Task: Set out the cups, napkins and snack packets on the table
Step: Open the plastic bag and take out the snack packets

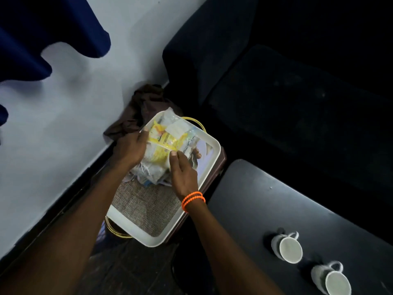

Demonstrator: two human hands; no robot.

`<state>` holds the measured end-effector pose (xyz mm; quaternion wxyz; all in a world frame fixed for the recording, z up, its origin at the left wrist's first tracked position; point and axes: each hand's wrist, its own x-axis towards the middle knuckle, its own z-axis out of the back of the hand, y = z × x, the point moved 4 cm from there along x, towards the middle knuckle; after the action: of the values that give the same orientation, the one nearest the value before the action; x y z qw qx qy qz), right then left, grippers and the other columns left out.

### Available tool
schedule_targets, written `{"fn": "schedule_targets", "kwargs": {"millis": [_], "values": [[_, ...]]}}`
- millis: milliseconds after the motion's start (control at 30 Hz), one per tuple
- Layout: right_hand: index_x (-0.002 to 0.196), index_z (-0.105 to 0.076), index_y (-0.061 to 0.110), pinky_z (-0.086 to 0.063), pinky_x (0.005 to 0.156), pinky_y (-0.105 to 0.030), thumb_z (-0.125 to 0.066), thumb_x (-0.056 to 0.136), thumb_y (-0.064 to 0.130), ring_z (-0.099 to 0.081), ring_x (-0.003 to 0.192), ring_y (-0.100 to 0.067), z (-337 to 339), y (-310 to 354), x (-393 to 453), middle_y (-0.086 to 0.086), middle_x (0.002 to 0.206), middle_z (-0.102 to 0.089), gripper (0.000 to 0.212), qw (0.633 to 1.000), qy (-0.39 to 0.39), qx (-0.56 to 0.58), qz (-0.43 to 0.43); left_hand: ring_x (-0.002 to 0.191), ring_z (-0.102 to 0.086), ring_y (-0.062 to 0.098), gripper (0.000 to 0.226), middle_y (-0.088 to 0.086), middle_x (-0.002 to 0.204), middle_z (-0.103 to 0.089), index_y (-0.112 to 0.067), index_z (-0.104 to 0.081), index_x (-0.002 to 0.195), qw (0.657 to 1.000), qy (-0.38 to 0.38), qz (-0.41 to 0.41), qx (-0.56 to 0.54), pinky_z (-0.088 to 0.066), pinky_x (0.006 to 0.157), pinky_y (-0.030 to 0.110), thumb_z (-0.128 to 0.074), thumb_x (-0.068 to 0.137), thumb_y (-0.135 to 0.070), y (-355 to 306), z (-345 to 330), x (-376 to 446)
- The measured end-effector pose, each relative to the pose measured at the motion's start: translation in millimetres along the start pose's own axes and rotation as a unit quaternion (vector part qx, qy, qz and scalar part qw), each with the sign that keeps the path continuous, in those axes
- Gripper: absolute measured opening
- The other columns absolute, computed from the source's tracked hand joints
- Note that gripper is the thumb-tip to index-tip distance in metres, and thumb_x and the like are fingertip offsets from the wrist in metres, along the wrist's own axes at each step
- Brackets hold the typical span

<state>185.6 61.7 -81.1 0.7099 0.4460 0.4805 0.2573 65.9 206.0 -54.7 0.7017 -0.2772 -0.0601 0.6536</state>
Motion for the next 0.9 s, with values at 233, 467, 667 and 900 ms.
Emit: {"fn": "schedule_targets", "kwargs": {"millis": [233, 467, 667, 900], "values": [[0.118, -0.061, 0.008, -0.038, 0.076, -0.033, -0.042, 0.105, 0.053, -0.060, 0.101, -0.033, 24.3, 8.0, -0.1, -0.010, 0.107, -0.064, 0.051, 0.995, -0.028, -0.062, -0.066, 0.065, -0.058, 0.026, 0.065, 0.005, 0.061, -0.067, -0.019, -0.071, 0.053, 0.921, 0.096, 0.143, -0.348, -0.051, 0.065, 0.032, -0.053, 0.100, -0.059, -2.2, -3.2, -10.2], [0.103, -0.074, 0.025, -0.056, 0.092, -0.037, -0.058, 0.098, 0.045, -0.070, 0.102, -0.011, 38.1, 15.2, -12.1, 0.006, 0.114, -0.076, 0.027, 0.984, -0.126, 0.090, -0.085, 0.119, -0.068, 0.041, 0.048, 0.027, 0.129, -0.071, -0.011, -0.074, 0.128, 0.836, 0.215, 0.197, -0.464, -0.054, 0.104, 0.060, -0.076, 0.091, -0.043, -17.6, -38.8, -55.5], [0.101, -0.082, 0.019, -0.060, 0.091, -0.045, -0.063, 0.090, 0.057, -0.078, 0.098, -0.028, 70.6, 5.6, -47.1, -0.009, 0.102, -0.081, 0.045, 0.929, -0.100, 0.330, -0.133, 0.116, -0.072, 0.019, 0.091, -0.006, 0.126, -0.075, -0.037, -0.068, 0.127, 0.903, 0.275, 0.028, -0.330, -0.057, 0.090, 0.038, -0.087, 0.049, -0.079, -60.5, -30.5, -109.5], [0.124, -0.073, 0.010, -0.056, 0.102, -0.056, -0.062, 0.093, 0.049, -0.071, 0.115, -0.039, 114.8, -60.7, -124.2, -0.020, 0.122, -0.074, 0.051, 0.842, -0.138, 0.484, -0.193, 0.092, -0.066, -0.012, 0.069, -0.031, 0.100, -0.072, -0.040, -0.067, 0.110, 0.939, 0.262, -0.057, -0.216, -0.052, 0.075, 0.011, -0.087, 0.054, -0.077, -91.3, -63.8, -186.3]]}}
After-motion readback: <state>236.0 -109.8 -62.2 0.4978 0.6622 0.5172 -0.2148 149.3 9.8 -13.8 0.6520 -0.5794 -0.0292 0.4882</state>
